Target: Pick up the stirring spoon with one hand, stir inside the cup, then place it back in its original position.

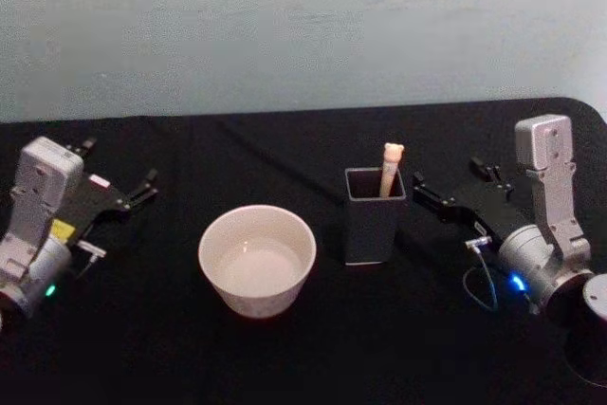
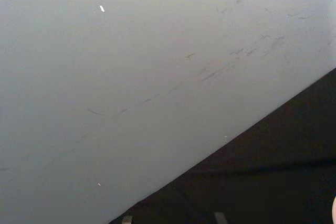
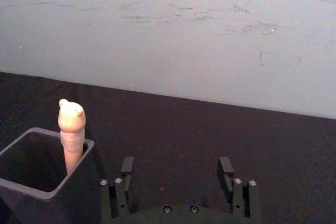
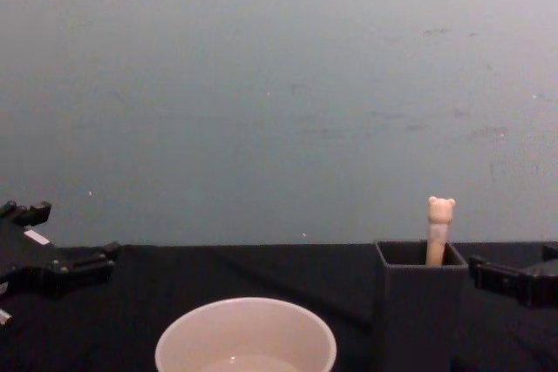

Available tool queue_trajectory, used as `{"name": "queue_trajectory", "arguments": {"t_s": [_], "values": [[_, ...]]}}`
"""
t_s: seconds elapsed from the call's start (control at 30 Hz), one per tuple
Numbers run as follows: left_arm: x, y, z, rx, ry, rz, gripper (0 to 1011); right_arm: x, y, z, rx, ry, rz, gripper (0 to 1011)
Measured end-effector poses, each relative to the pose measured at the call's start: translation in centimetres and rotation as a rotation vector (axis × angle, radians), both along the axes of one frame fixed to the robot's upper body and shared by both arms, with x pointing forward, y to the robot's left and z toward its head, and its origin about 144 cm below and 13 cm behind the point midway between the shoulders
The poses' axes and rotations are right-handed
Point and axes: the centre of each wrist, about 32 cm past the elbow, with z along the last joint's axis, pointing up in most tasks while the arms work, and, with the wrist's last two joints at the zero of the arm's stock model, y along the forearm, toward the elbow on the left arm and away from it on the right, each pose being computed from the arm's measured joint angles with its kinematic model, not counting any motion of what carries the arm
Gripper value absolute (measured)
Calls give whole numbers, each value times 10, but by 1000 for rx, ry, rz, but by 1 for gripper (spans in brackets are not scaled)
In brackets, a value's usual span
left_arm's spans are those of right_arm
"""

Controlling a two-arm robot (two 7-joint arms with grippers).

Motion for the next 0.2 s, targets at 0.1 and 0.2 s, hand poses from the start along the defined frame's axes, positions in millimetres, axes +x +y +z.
{"name": "queue_trajectory", "arguments": {"t_s": [0.1, 0.2], "values": [[0, 0, 0, 0, 0, 0, 1001, 0, 0, 0, 0, 0, 0, 1002], [0, 0, 0, 0, 0, 0, 1001, 0, 0, 0, 0, 0, 0, 1002]]}}
